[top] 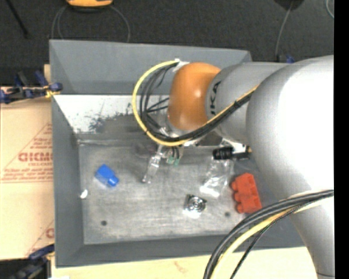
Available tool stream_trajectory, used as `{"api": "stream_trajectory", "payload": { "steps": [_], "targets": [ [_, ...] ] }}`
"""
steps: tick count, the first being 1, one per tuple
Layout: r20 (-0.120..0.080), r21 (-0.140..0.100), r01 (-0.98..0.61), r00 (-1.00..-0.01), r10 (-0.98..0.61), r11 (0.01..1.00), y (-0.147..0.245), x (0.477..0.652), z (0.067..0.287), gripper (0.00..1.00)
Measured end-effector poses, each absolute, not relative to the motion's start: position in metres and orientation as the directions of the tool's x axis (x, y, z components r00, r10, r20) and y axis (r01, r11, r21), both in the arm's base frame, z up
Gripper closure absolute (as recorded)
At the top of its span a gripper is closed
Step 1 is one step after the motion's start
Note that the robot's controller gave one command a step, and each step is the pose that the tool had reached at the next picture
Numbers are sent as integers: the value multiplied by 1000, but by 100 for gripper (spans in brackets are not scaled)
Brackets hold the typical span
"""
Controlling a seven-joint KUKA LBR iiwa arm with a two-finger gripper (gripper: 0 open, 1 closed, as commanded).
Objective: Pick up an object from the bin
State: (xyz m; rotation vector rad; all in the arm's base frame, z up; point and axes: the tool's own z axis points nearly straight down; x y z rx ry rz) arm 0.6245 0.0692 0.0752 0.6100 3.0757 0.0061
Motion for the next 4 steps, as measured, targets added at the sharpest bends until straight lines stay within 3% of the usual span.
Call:
{"api": "stream_trajectory", "payload": {
  "steps": [1,2,3,4],
  "targets": [
    [-7,6,380,-925,380,925,69,627,78,0],
    [-12,7,381,-925,381,925,69,628,80,100],
    [-5,5,380,-925,380,925,69,630,93,100],
    [-10,7,377,-926,377,926,68,633,175,100]
  ]
}}
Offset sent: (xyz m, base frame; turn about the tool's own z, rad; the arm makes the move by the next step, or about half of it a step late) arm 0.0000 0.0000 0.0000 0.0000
